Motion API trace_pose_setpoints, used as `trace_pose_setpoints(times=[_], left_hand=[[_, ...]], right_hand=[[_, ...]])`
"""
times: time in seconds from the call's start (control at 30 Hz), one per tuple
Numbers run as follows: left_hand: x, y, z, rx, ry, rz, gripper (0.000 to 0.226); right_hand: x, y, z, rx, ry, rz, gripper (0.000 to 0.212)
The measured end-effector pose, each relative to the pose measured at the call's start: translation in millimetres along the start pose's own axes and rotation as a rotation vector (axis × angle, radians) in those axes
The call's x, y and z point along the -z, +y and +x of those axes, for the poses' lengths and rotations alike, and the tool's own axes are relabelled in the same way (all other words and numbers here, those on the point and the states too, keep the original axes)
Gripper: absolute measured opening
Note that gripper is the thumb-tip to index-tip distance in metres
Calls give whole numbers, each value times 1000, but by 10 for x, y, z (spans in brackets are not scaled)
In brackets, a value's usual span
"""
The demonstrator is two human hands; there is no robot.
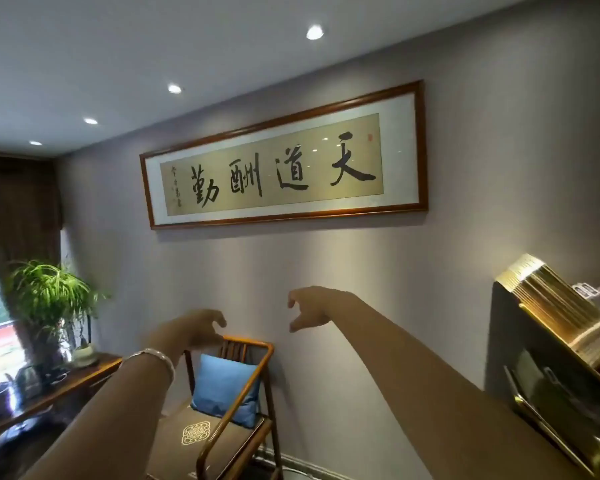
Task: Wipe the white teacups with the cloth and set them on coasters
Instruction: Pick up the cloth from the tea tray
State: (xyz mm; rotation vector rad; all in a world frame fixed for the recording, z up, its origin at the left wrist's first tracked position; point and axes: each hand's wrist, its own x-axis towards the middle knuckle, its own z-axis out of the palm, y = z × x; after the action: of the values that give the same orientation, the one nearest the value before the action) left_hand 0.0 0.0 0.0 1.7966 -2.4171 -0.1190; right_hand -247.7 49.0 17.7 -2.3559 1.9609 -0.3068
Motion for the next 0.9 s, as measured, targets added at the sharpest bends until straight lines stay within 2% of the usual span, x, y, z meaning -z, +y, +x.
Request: trace_pose_setpoints(times=[0.3,0.5,0.67,0.8,0.9], left_hand=[[25,-730,1392,211,59,-50,47],[158,-1338,2252,344,142,-90,47],[189,-1901,2431,454,136,-75,44],[320,-2406,2315,583,166,-36,39],[421,-2846,2186,695,157,-45,44]], right_hand=[[-195,185,2086,180,-8,-12,64],[-137,-70,3522,378,-29,17,62],[-390,-591,4374,572,-68,53,60],[-705,-1199,4858,728,-102,57,56],[-924,-1733,5126,831,-126,54,50]])
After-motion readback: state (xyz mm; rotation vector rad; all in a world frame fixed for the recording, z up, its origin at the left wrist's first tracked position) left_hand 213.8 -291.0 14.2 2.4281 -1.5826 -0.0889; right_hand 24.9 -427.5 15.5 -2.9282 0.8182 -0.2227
